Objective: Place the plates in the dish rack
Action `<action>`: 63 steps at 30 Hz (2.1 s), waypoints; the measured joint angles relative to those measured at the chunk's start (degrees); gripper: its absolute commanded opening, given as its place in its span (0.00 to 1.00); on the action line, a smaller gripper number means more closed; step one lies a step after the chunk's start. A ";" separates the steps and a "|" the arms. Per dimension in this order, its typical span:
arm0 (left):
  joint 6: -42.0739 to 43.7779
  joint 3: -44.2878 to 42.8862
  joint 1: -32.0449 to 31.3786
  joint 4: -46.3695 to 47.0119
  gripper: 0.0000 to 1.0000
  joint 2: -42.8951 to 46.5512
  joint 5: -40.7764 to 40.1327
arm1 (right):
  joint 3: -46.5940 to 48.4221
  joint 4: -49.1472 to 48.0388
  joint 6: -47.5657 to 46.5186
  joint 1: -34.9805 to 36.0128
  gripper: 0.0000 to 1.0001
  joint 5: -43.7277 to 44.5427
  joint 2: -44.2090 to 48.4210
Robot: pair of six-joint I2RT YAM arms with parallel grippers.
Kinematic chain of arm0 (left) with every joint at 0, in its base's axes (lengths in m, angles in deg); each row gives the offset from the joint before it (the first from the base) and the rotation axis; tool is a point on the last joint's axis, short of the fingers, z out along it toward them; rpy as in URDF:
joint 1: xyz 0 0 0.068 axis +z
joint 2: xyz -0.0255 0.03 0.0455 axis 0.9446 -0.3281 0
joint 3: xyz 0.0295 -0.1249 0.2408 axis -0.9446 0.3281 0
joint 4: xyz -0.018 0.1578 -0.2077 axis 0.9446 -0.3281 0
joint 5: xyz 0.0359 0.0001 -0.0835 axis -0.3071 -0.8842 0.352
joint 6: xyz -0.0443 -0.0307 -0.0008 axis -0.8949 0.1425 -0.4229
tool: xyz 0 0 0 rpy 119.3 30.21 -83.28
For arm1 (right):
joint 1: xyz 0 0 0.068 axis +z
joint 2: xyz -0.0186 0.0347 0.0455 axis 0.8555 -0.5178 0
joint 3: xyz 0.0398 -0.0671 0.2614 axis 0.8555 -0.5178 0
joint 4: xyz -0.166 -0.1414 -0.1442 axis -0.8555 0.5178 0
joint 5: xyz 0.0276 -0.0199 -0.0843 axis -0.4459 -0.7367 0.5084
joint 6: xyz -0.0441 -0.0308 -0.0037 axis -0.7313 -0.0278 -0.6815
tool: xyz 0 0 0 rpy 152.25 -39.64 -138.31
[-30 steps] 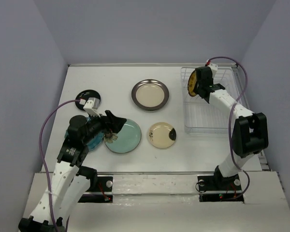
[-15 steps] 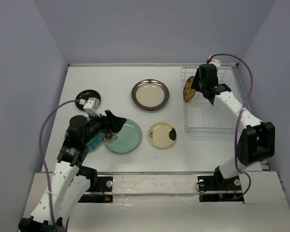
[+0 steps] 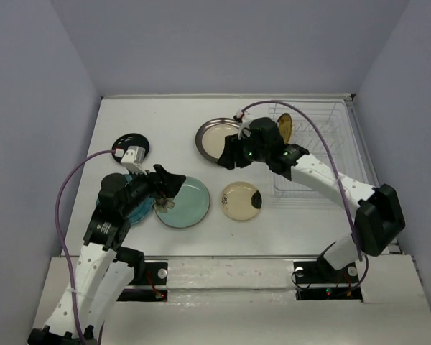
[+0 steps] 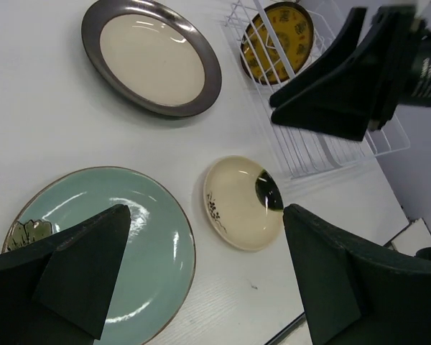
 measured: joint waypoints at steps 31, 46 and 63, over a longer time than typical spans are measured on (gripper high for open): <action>0.00 0.00 0.02 -0.28 0.99 0.96 -0.48 | -4.42 -24.98 10.47 5.95 0.36 -19.54 -30.69; 0.00 0.00 0.02 -0.28 0.99 1.01 -0.50 | -11.67 -31.21 18.80 6.12 0.07 -16.26 -26.60; -0.02 0.00 -0.15 -0.28 0.99 1.99 -0.50 | -9.40 -14.47 13.33 -4.33 0.07 0.37 5.90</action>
